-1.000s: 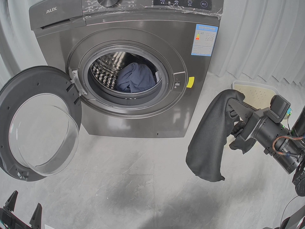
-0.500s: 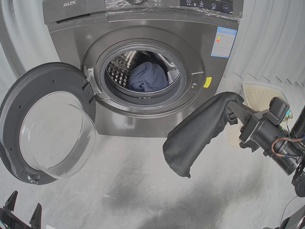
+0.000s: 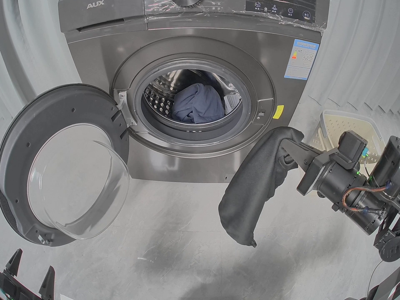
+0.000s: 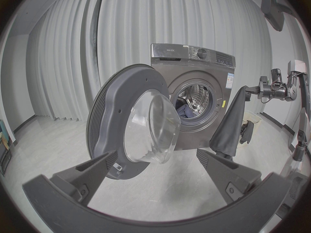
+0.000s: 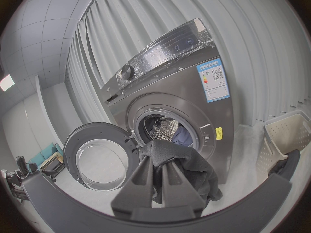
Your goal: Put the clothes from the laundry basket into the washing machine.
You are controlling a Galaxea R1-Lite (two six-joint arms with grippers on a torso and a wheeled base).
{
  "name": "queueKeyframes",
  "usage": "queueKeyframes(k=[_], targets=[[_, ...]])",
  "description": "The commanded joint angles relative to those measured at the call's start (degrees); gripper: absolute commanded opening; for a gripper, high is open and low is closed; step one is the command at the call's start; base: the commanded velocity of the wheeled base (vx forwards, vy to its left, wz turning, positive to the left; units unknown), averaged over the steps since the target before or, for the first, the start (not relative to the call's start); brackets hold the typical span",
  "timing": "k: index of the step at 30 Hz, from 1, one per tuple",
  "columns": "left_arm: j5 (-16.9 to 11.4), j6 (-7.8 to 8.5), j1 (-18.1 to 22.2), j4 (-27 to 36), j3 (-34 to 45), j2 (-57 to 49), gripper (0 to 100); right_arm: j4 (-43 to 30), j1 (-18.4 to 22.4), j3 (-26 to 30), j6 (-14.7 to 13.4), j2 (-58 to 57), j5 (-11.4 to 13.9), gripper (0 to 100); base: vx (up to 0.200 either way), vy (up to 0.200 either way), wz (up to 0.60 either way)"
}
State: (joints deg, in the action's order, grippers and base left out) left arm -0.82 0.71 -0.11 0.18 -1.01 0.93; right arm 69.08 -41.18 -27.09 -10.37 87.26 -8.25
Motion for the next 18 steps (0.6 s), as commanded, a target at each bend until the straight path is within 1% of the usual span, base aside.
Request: queueKeyframes(k=[1, 4, 7, 10, 11, 12, 14, 15, 18], targets=[[-0.15, 0.35, 0.02, -0.01, 1.01, -0.93, 100, 0.09, -1.54, -1.21, 0.0, 2.48, -0.01, 0, 0.0, 0.0, 0.0], [-0.06, 0.44, 0.02, 0.17, 0.92, -0.93, 100, 0.26, -2.24, -2.71, -0.26, 3.79, -0.01, 0, 0.0, 0.0, 0.0], [-0.5, 1.05, 0.02, 0.17, 0.92, -0.84, 100, 1.67, -2.94, -4.82, -0.88, 5.29, -0.01, 0, 0.0, 0.0, 0.0], [-0.68, 1.23, 0.02, 0.08, 0.92, -0.84, 100, 3.07, -3.64, -5.96, -1.32, 6.78, -0.1, 0, 0.0, 0.0, 0.0], [-0.77, 1.75, 0.02, -0.01, 1.01, -0.93, 100, 4.66, -4.96, -7.1, -1.49, 8.19, -0.1, 0, 0.0, 0.0, 0.0], [-0.94, 2.02, 0.02, -0.09, 1.01, -0.93, 100, 5.18, -5.23, -7.54, -1.58, 8.8, -0.18, 0, 0.0, 0.0, 0.0], [-1.12, 2.11, 0.02, -0.18, 1.01, -0.93, 100, 5.71, -5.31, -8.33, -1.58, 9.6, -0.1, 0, 0.0, 0.0, 0.0], [-1.2, 2.19, 0.02, -0.27, 1.01, -0.93, 100, 7.38, -5.4, -10.44, -1.58, 11.62, -0.36, 0, 0.0, 0.0, 0.0], [-1.2, 2.28, 0.02, -0.36, 1.01, -0.93, 100, 9.75, -5.4, -12.46, -1.32, 14.08, -0.62, 0, 0.0, 0.0, 0.0]])
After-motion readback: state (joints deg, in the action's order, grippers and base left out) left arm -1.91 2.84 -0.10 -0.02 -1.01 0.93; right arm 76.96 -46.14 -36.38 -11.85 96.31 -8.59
